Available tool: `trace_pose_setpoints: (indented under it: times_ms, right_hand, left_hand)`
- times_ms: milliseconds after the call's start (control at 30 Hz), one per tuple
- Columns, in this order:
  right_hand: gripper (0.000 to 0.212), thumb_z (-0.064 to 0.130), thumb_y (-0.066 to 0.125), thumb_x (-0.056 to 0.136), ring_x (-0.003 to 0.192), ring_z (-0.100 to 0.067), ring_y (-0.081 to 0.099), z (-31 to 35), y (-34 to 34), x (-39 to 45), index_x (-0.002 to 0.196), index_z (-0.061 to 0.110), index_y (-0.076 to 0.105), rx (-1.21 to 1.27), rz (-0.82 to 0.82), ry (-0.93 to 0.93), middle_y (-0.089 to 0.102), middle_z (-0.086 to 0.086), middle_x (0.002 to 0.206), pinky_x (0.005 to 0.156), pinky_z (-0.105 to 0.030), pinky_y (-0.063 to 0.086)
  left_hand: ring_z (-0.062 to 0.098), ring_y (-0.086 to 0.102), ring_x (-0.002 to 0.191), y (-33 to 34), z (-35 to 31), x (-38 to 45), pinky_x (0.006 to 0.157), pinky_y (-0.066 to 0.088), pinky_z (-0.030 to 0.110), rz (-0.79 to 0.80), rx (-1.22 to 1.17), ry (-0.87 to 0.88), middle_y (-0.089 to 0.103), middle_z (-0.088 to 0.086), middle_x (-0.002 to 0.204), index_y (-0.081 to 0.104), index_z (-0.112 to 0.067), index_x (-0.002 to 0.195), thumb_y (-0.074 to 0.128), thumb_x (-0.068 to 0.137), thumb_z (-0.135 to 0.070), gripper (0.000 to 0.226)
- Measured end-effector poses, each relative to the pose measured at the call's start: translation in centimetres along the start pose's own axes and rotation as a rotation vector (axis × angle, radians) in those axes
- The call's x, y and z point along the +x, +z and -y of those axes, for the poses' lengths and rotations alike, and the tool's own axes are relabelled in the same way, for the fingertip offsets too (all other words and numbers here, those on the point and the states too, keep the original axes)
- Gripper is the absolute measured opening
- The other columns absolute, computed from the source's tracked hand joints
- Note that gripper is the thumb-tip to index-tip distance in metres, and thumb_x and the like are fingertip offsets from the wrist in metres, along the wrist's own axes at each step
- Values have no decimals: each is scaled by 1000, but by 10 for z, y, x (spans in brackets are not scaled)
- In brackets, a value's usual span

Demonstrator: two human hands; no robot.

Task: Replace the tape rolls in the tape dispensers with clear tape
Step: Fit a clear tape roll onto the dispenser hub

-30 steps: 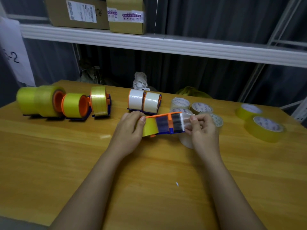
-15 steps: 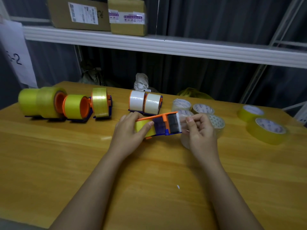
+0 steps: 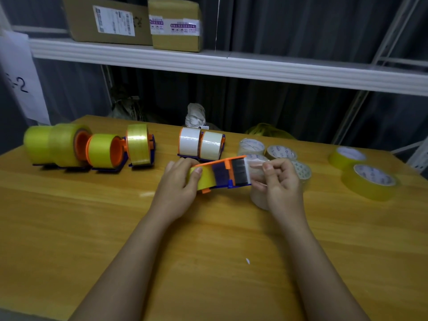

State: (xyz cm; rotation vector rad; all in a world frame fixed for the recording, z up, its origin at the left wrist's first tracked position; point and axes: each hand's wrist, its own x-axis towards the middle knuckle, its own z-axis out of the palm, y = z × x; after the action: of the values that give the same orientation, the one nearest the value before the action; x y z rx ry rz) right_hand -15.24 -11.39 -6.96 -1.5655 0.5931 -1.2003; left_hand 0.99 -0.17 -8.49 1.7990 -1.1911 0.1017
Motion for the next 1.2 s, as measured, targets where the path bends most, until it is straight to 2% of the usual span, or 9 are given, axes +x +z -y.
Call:
trace_pose_setpoints:
  times_ms: [167,267,333,467,733,867,1033,1200]
  right_hand:
    - [15,12,48,99,87,-19,70,1,2,-3,88,19,55,21,31,-68,68,-5,93,65,-23,56]
    - [13,11,47,99,84,-17,72,2,2,-2,89,15,55,22,59,-87,71,-4,89,67,-25,58]
    - [14,9,45,100,84,-17,72,2,3,-2,89,13,53,40,69,-81,73,-4,87,67,-25,57]
    - [17,7,43,101,79,-8,71,5,4,-4,87,14,51,51,98,-53,74,8,79,65,-18,55]
    - [16,8,40,102,75,-13,72,8,4,-5,90,14,48,88,52,-39,73,-1,76,64,-21,56]
    - [14,9,43,101,78,-15,73,9,6,-6,90,15,50,82,63,-76,73,-3,86,65,-23,57]
    - [12,9,43,100,75,-12,72,12,6,-7,90,14,50,118,82,-96,74,3,80,65,-21,56]
    - [13,7,45,99,71,-10,71,13,7,-7,90,11,52,137,76,-59,70,1,69,64,-19,56]
  left_hand:
    - [10,44,95,-1,4,0,76,35,30,15,-4,-22,51,-11,92,57,-20,103,33,92,-41,34]
    - [8,46,96,-1,1,1,78,39,30,18,-3,-49,51,-16,91,57,-24,101,48,93,-49,29]
    - [9,46,97,0,0,2,80,41,33,10,17,-57,51,-16,92,58,-22,101,53,92,-42,23]
    - [13,45,99,1,0,2,80,43,37,-2,14,-48,55,-7,98,59,-19,103,51,96,-33,18]
    - [13,38,103,0,2,1,81,28,23,-13,-33,-48,54,-5,97,61,-14,106,46,99,-22,19]
    - [14,44,99,-3,2,1,79,34,28,-26,-22,-57,55,-5,95,62,-14,104,39,91,-36,35]
    - [12,49,95,-4,2,2,77,41,32,-9,-11,-48,59,-7,93,63,-19,98,43,91,-47,35]
    - [17,51,94,0,3,3,73,40,31,-55,-39,-68,54,-11,87,62,-15,95,50,96,-36,25]
